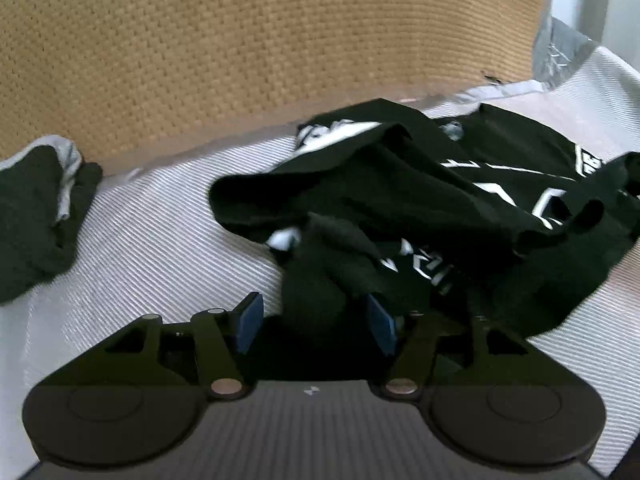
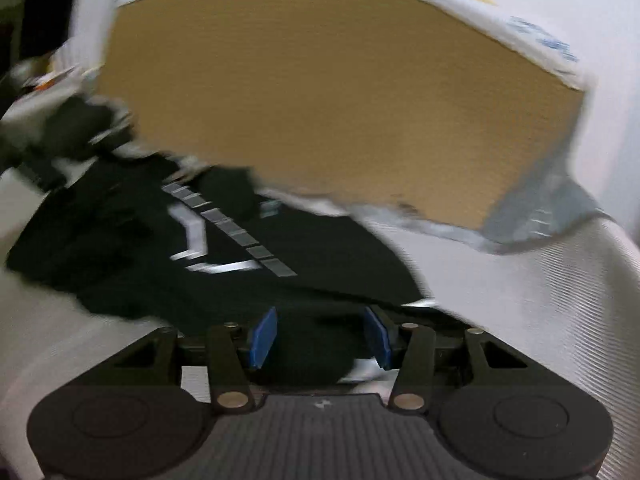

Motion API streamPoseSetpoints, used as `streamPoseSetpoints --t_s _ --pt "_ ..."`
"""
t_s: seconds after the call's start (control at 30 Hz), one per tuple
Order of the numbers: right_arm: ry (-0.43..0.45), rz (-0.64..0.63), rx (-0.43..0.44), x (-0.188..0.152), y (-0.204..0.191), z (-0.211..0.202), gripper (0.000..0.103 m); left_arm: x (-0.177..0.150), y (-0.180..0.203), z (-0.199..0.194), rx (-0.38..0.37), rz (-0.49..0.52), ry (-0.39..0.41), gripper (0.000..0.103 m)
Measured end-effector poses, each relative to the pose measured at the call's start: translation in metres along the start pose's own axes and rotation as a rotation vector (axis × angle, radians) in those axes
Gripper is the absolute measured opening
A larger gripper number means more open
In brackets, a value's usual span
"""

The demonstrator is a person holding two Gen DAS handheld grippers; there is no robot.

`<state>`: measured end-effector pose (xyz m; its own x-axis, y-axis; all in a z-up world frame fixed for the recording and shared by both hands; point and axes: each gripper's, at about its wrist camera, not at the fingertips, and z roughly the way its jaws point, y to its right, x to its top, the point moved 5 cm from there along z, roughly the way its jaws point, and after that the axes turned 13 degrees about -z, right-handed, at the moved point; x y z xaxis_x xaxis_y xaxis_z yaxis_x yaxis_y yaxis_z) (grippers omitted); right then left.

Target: Fold clothes

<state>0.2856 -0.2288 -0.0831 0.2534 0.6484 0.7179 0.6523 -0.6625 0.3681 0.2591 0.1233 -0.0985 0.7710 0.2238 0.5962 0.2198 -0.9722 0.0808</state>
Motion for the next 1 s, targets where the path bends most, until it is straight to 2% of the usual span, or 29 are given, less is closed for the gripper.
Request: streamPoseSetpoints --t_s 0.13,0.3,0.37,0.47,0.6,0.67,0.8,0.9,1.0 --pt "-0.015 -0.083 0.072 0.014 -0.049 0.019 0.052 -0.011 0.003 0.000 -0.009 -0.015 -0.032 0.064" --pt "-0.024 -0.177 0.086 0.024 -0.089 0.034 0.052 -0.021 0.004 0.002 -0.039 -0.036 -0.075 0.064" --pt "-0.018 -0.215 0.088 0.026 -0.097 0.040 0.052 -0.029 0.009 0.005 -0.046 0.016 -0.119 0.064" --pt "-0.032 -0.225 0.089 0.026 -0.101 0.052 0.052 -0.039 0.013 0.009 -0.033 0.072 -0.130 0.064" --pt "-0.058 -0.210 0.083 0.022 -0.097 0.063 0.052 -0.043 0.011 0.018 -0.053 0.006 -0.152 0.063" --pt "-0.069 -0.190 0.072 0.018 -0.094 0.067 0.046 -0.047 0.014 0.022 -0.047 0.023 -0.150 0.062" --pt "-0.103 -0.111 0.097 0.009 -0.085 0.077 0.029 -0.054 0.021 0.025 -0.072 0.046 -0.172 0.044" --pt "-0.114 -0.053 0.112 0.002 -0.081 0.079 0.022 -0.056 0.023 0.026 -0.087 0.053 -0.183 0.043" --pt "-0.101 -0.034 0.090 -0.001 -0.081 0.078 0.015 -0.057 0.021 0.025 -0.102 0.047 -0.184 0.040"
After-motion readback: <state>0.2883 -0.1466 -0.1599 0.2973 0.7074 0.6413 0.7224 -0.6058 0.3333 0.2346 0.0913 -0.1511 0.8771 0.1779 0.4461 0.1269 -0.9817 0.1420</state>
